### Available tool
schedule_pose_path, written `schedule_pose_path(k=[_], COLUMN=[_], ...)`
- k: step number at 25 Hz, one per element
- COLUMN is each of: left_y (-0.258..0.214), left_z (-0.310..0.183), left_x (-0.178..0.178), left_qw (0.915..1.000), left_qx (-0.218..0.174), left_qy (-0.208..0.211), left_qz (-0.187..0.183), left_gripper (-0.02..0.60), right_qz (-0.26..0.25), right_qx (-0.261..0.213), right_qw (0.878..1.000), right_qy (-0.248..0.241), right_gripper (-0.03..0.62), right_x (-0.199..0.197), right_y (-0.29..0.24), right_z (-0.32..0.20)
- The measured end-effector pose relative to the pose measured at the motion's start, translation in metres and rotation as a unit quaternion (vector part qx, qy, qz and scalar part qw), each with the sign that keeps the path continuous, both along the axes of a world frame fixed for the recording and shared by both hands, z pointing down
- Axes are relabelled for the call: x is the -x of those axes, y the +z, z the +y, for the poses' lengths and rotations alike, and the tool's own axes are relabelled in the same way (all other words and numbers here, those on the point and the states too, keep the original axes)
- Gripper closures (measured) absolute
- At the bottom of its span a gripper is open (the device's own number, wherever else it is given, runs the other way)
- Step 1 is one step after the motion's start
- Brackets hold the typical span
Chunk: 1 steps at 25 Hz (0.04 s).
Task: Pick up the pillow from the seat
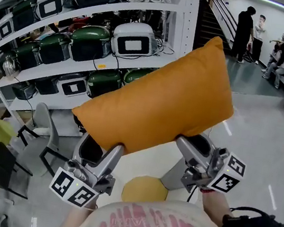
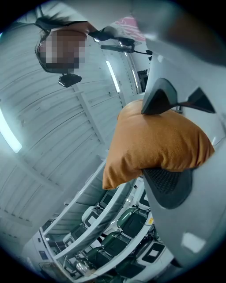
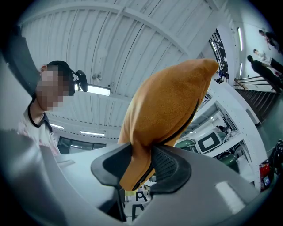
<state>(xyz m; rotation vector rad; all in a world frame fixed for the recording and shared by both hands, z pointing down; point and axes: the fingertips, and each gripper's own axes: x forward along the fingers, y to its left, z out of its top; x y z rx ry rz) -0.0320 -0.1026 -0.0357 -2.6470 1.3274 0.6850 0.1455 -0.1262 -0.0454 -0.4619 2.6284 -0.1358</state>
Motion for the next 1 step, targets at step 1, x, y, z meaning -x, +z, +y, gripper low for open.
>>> schedule_pose_path(k=[1], left_y=[0.0007], left_z=[0.0005], left_x=[-0.0002], left_qw=[1.0], left_qx=[0.0], left_qy=[0.0], left_qz=[0.0], left_gripper=[0.198], right_qz=[-0.001], right_qx=[0.0], right_qw=[1.0], right_qy=[0.0], right_gripper=[0.448], right_x=[-0.0002], right_y=[0.0007], right_z=[0.0005])
